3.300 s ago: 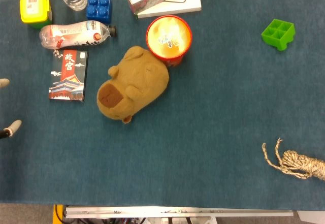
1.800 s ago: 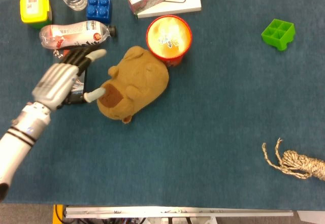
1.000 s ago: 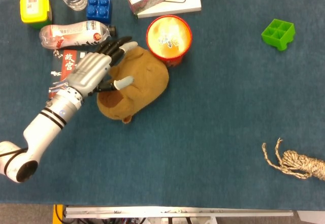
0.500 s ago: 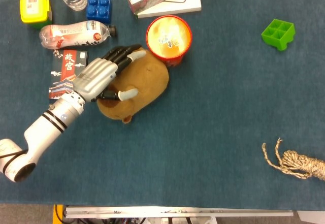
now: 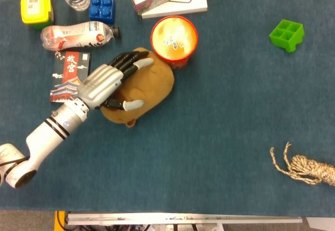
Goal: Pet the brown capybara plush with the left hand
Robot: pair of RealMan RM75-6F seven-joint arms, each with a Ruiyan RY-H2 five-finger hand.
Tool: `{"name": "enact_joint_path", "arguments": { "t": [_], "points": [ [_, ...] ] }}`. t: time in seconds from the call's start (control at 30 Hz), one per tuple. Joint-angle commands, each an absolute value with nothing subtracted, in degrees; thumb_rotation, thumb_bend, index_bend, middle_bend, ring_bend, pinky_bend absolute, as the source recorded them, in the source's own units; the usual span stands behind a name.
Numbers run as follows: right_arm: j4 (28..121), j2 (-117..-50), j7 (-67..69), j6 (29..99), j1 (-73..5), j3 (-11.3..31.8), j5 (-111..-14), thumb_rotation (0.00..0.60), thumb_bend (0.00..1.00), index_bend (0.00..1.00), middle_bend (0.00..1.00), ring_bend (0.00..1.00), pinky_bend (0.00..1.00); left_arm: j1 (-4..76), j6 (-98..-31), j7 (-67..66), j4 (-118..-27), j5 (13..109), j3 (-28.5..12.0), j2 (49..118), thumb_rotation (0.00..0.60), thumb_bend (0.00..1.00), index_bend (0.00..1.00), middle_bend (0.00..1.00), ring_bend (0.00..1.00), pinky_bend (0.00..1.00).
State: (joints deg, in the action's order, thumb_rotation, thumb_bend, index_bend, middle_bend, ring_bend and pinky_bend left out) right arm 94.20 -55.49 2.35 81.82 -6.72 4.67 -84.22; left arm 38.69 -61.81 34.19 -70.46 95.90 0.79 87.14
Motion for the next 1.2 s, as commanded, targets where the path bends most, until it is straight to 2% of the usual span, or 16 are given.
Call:
{"name": "enact_joint_path", "arguments": {
  "t": [0.03, 0.53, 0.83, 1.03, 1.2],
  "points": [
    [94.26, -55.48, 2.30, 81.75, -6.74, 4.69, -84.16, 0.600, 0.19, 0.27, 0.33, 0.19, 0.20, 38.57, -61.99, 34.14, -70.20, 95.97, 1.36, 87.38, 0.083, 0.07, 0.00, 0.00, 0.00, 0.00],
    [94.38, -55.46, 2.21, 81.54, -6.74, 4.64, -84.13, 0.600, 0.19, 0.27, 0.33, 0.19, 0.20, 38.07, -62.03, 33.81, -72.59, 96.19, 4.30, 85.94, 0.085, 0.07, 0.00, 0.00, 0.00, 0.00],
    [94.05, -55.64, 2.56, 81.45, -6.75, 4.61, -84.19, 0.600, 0.19, 0.27, 0.33, 0.19, 0.20, 37.91, -63.96, 32.48, -74.38, 95.09, 2.69, 85.09, 0.085, 0.07, 0.00, 0.00, 0.00, 0.00],
    [93.98, -55.58, 2.66, 81.50, -6.65, 4.61, -84.09, 0.600, 0.19, 0.27, 0.33, 0.19, 0.20, 38.57, -63.68, 32.88, -72.31, 93.90, 1.25, 86.75, 0.094, 0.07, 0.00, 0.00, 0.00, 0.00],
    [93.99, -55.53, 2.59, 81.51, -6.56, 4.63, -83.90, 0.600, 0.19, 0.27, 0.33, 0.19, 0.20, 38.57, -63.40, 32.91, -70.51, 94.06, 1.79, 88.16, 0.093, 0.07, 0.00, 0.00, 0.00, 0.00]
  ]
}}
